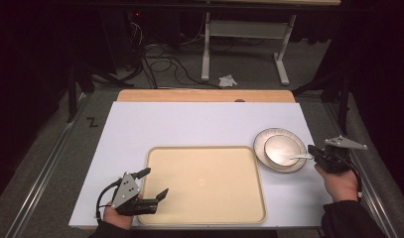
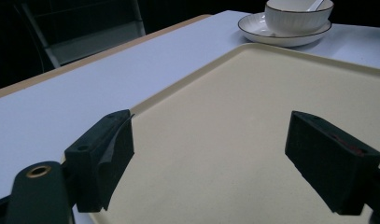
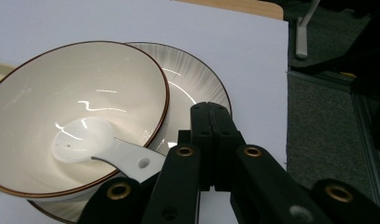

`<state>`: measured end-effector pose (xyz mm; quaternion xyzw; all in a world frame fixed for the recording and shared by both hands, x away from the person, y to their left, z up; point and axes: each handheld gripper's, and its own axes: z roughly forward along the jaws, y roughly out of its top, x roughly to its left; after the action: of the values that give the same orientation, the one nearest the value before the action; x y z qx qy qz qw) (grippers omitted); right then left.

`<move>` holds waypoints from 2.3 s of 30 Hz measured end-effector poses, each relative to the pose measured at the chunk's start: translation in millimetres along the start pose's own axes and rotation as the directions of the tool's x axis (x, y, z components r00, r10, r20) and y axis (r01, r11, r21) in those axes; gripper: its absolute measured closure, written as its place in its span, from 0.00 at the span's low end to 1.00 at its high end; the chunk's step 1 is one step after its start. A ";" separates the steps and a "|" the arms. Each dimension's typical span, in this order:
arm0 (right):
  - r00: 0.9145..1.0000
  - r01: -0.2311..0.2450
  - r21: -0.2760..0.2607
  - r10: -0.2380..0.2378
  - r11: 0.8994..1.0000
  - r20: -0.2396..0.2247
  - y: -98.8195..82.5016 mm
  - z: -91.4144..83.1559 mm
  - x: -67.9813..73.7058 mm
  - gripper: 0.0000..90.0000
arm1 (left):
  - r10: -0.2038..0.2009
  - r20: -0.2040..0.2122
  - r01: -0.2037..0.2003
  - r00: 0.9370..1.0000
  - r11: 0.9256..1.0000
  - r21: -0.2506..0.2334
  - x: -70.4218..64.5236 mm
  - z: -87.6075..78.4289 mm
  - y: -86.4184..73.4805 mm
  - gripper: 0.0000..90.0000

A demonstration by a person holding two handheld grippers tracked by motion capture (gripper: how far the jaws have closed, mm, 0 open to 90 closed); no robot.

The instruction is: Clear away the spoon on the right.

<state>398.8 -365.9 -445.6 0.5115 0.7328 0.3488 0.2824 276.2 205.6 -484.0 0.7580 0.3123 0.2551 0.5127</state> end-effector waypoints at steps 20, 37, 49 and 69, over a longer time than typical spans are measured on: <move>0.997 0.004 -0.178 -0.017 0.984 -0.075 -38.7 -35.3 44.8 1.00 | 0.005 -0.007 -0.005 1.000 1.000 0.015 1.1 0.2 -2.0 0.18; 0.994 -0.060 -0.257 0.035 0.965 -0.100 -42.9 -47.2 44.3 0.99 | -0.002 -0.024 0.002 1.000 1.000 0.021 1.1 1.5 -2.4 0.18; 0.949 -0.290 -0.261 0.241 0.921 -0.204 -47.0 -50.0 60.4 0.66 | 0.010 -0.009 -0.009 1.000 0.999 0.031 0.0 2.0 -2.1 0.18; 0.852 -0.478 -0.130 0.423 0.869 -0.309 -53.5 -25.1 54.7 0.72 | 0.015 -0.010 -0.015 1.000 0.999 0.032 -0.4 2.1 -1.7 0.18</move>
<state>332.5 -332.2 -476.4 0.5856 0.5841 0.5443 0.1399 277.0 204.5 -486.4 0.7670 0.3134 0.2578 0.4970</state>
